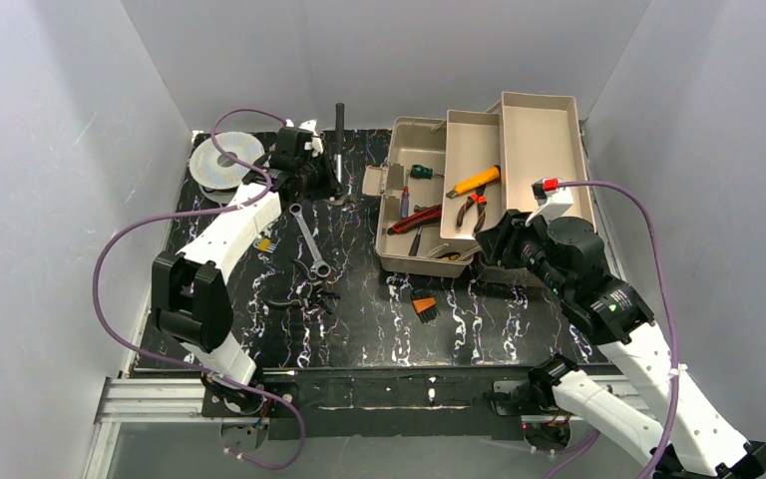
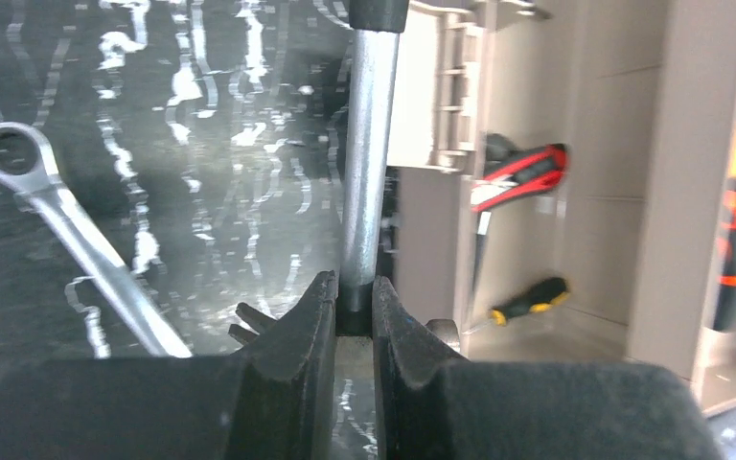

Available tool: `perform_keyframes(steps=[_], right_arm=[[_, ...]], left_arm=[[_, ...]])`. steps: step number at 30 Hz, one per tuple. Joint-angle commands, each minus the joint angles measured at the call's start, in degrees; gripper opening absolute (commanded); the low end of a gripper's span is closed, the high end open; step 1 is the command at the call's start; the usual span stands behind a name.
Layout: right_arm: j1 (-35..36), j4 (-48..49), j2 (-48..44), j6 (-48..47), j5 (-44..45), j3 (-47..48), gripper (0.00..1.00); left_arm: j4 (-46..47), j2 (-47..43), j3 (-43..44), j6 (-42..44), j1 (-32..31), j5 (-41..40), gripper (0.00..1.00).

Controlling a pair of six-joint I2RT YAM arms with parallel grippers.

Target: Pack the tool kit

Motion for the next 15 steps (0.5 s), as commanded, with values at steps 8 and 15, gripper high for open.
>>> perform_keyframes(steps=[8, 15], right_arm=[[-0.08, 1.45, -1.43, 0.39, 1.05, 1.67, 0.51], [-0.06, 0.45, -2.2, 0.57, 1.19, 1.44, 0.52]], left_arm=[[9.95, 1.48, 3.42, -12.15, -8.17, 13.63, 0.0], [10.68, 7.59, 6.16, -13.66, -12.84, 13.9, 0.0]])
